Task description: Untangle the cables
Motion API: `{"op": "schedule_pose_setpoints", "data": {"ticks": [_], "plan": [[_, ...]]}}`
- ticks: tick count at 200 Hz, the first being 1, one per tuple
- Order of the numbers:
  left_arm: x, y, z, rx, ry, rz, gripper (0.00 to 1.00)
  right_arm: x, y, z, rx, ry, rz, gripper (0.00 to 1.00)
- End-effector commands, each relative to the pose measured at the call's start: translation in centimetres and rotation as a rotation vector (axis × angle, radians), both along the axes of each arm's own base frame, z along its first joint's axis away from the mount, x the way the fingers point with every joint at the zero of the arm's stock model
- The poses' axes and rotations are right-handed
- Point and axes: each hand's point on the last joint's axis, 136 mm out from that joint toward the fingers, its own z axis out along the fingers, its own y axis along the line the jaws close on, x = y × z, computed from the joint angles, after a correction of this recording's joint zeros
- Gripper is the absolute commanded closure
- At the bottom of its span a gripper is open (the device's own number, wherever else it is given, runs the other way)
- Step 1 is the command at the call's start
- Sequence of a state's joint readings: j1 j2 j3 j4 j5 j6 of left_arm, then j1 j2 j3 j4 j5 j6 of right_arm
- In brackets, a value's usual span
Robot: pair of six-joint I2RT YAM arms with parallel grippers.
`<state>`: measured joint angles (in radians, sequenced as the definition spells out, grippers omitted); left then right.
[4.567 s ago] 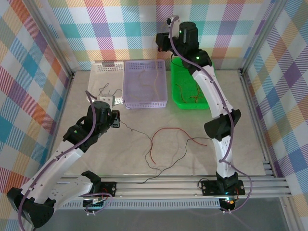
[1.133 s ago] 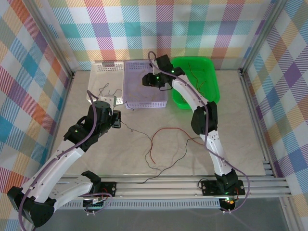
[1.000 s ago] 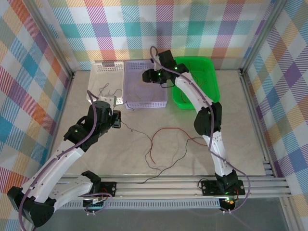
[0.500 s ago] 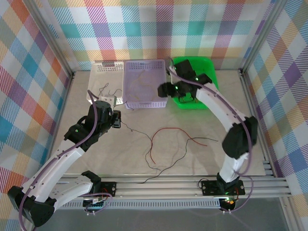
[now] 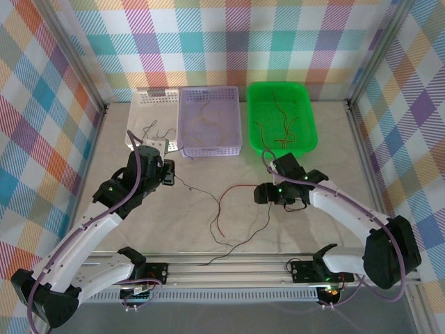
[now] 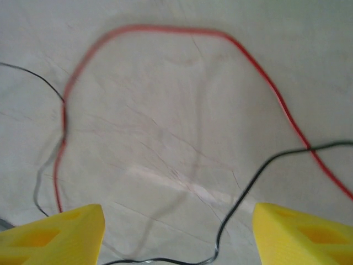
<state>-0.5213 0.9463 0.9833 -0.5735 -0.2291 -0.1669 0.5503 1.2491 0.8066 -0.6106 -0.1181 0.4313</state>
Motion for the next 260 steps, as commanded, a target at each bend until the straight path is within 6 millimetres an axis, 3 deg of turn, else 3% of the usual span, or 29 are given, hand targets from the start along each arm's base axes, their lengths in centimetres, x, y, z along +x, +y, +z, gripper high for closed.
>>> {"op": "schedule_pose_setpoints", "data": {"ticks": [1,55,79,120,141,171,219,260], "plan": [[0.0,0.5,-0.2,0.021,-0.007,0.013,1.0,0.4,0.1,-0.6,0.017,-0.032,-0.042,0.29],[0.2,0.4,-0.5,0.033,0.006,0.014,1.0,-1.6,-0.8,-4.0,0.021,0.034,-0.073,0.35],[0.2,0.5,-0.5,0.037,0.003,0.016,1.0,-1.6,-0.2,-4.7,0.047,0.05,-0.075,0.45],[0.3,0.7,-0.5,0.043,-0.001,0.022,1.0,-0.4,0.8,-4.7,0.078,0.045,-0.084,0.75],[0.3,0.7,-0.7,0.049,0.003,0.021,1.0,0.6,0.9,-3.3,0.07,-0.001,-0.089,0.9],[0.3,0.7,-0.7,0.052,0.004,0.022,1.0,2.0,0.9,-0.8,0.066,-0.073,-0.093,1.0],[0.3,0.7,-0.7,0.052,0.004,0.022,1.0,2.9,1.3,3.1,0.116,-0.158,-0.098,1.0],[0.3,0.7,-0.6,0.051,0.002,0.022,1.0,3.8,-0.2,10.3,0.127,-0.354,-0.129,1.0]]}}
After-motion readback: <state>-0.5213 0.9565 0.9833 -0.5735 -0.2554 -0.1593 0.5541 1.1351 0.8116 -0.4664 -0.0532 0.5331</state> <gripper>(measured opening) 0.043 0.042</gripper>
